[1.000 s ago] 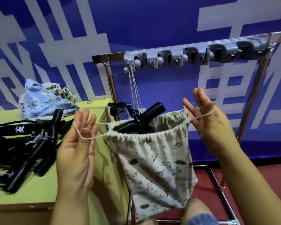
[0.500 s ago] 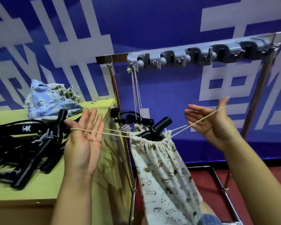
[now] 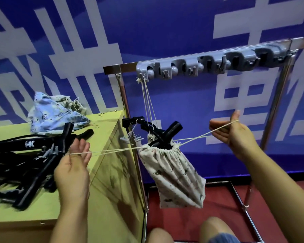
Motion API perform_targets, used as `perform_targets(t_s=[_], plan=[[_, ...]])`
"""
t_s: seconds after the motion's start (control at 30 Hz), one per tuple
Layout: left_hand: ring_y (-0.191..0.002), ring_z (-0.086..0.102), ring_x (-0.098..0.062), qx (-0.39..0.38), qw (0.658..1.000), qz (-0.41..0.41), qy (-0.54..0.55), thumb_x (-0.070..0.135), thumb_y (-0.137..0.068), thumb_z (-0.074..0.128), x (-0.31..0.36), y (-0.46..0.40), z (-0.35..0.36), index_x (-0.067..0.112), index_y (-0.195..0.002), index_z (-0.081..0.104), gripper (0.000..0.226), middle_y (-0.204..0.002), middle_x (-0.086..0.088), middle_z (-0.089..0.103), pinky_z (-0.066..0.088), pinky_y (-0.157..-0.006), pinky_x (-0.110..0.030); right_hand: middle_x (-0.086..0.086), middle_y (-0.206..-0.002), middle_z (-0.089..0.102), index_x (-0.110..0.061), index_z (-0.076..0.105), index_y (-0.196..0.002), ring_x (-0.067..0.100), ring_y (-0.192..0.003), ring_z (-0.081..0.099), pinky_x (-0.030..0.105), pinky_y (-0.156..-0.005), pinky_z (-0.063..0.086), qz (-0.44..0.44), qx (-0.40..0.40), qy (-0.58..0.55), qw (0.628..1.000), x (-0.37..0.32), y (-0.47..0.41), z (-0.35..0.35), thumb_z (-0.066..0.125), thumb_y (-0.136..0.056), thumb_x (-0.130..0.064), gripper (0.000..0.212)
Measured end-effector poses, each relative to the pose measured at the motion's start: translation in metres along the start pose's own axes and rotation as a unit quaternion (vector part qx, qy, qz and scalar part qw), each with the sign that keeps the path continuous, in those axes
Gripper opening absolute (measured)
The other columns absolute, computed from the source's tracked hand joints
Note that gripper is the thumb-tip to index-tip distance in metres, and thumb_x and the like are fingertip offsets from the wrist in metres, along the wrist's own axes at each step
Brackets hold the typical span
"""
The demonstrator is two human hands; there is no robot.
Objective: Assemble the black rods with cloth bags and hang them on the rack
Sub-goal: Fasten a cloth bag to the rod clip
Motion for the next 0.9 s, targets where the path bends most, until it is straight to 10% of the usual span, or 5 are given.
perform_targets(t_s=[0.23, 0.43, 0.8, 0.9], plan=[[-0.105, 0.063, -0.010, -0.026, 0.999, 0.017, -0.026, 0.046, -0.087, 0.041, 0.005, 0.005, 0.001, 0.004, -0.131, 0.049, 0.061, -0.118, -0.008, 0.061, 0.051, -0.084, -0.012, 0.013, -0.095, 0.070, -0.001, 0.065, -0.090, 0.018, -0.090, 0.067, 0.021, -0.070, 0.057, 0.040, -0.034, -0.012, 0.999, 0.002, 0.006, -0.011, 0.022, -0.095, -0.055, 0.069], [-0.084, 0.071, -0.004, -0.131, 0.985, 0.085, -0.072, 0.032, -0.093, 0.046, 0.067, -0.003, 0.045, 0.017, -0.097, 0.068, 0.026, -0.090, 0.008, 0.074, 0.053, -0.070, -0.009, 0.006, -0.067, 0.073, -0.005, 0.063, -0.080, 0.014, -0.066, 0.071, 0.031, -0.067, 0.054, 0.042, -0.146, 0.067, 0.986, -0.063, 0.012, 0.032, 0.032, -0.099, -0.040, 0.050], [-0.047, 0.041, -0.014, -0.257, 0.860, 0.329, -0.293, 0.042, -0.083, 0.058, 0.162, -0.019, 0.163, 0.006, -0.056, 0.050, 0.046, -0.047, -0.004, 0.043, 0.038, -0.051, -0.029, 0.008, -0.071, 0.071, -0.004, 0.064, -0.082, 0.016, -0.066, 0.069, 0.030, -0.072, 0.057, 0.085, -0.455, 0.126, 0.877, -0.167, 0.073, 0.141, 0.029, -0.098, -0.027, 0.044], [-0.045, 0.046, -0.015, -0.287, 0.898, 0.246, -0.225, 0.035, -0.082, 0.060, 0.165, -0.032, 0.180, 0.006, -0.063, 0.052, 0.035, -0.052, -0.002, 0.045, 0.044, -0.051, -0.028, -0.004, -0.044, 0.050, -0.007, 0.059, -0.070, 0.007, -0.034, 0.048, 0.024, -0.058, 0.054, 0.115, -0.446, 0.050, 0.886, -0.176, 0.065, 0.148, 0.030, -0.096, -0.025, 0.042]])
Point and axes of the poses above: each hand's wrist, its own y-axis away from the middle knuckle, its own z-axis out of the palm, x = y × z, the point moved 1 cm from there along -y, towards the middle knuckle
